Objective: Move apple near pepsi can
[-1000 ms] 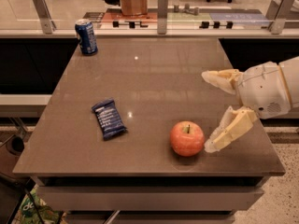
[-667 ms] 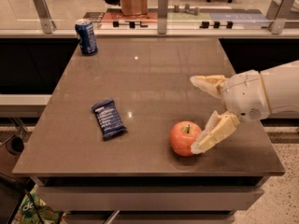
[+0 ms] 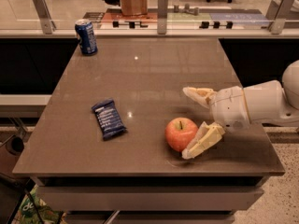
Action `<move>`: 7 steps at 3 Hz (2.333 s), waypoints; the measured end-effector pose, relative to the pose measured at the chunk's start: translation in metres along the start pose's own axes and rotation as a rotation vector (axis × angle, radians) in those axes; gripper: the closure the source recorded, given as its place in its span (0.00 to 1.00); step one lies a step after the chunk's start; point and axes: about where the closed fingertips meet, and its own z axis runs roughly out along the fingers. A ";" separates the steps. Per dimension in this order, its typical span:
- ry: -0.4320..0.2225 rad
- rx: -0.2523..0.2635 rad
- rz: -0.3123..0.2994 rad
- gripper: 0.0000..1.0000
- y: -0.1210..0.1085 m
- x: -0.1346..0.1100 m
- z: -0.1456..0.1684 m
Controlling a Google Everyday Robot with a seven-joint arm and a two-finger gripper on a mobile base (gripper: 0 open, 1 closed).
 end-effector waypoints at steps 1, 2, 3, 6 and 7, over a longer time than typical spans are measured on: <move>0.004 0.004 0.011 0.00 -0.002 0.017 0.001; 0.004 0.001 0.008 0.18 -0.001 0.014 0.002; 0.004 -0.002 0.005 0.42 -0.001 0.013 0.004; 0.003 -0.011 -0.002 1.00 0.001 0.009 0.007; 0.003 -0.011 -0.002 1.00 0.001 0.009 0.008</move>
Offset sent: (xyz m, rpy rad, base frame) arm 0.0025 -0.0066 -0.0115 -0.0015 0.0061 -0.0081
